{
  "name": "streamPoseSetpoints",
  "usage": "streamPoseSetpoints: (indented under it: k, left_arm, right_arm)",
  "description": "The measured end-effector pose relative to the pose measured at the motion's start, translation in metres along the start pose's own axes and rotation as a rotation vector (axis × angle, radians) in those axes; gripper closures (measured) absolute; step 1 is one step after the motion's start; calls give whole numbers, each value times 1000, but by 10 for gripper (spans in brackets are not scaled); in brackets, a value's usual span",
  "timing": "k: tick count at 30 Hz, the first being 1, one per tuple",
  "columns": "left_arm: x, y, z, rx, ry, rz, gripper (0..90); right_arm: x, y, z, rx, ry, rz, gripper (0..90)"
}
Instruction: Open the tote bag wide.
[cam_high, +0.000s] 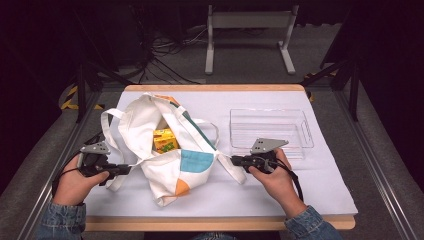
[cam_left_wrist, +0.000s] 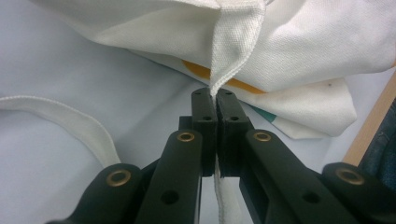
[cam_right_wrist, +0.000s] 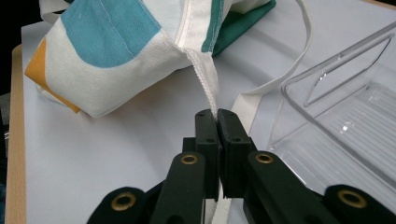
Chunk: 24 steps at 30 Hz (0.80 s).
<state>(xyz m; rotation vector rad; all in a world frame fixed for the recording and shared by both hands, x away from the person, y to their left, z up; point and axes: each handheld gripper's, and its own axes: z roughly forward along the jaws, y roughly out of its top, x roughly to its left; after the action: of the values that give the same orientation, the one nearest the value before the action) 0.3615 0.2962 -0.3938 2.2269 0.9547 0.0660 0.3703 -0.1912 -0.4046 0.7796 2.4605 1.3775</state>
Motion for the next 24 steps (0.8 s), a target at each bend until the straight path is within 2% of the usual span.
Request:
streamPoseSetpoints:
  k: [6,10,19,24]
  left_arm:
    - [4,-2,6,32,-7,-2,878]
    - [7,-5,9,36,-22,-25,878]
    - [13,-9,14,50,-29,-43,879]
    - [13,-9,15,53,-32,-52,879]
  right_arm:
    - [-3,-6,4,33,0,15,874]
    - [-5,-9,6,51,0,27,874]
    - [-6,-13,10,96,-12,28,877]
    - [-8,-14,11,107,-12,44,877]
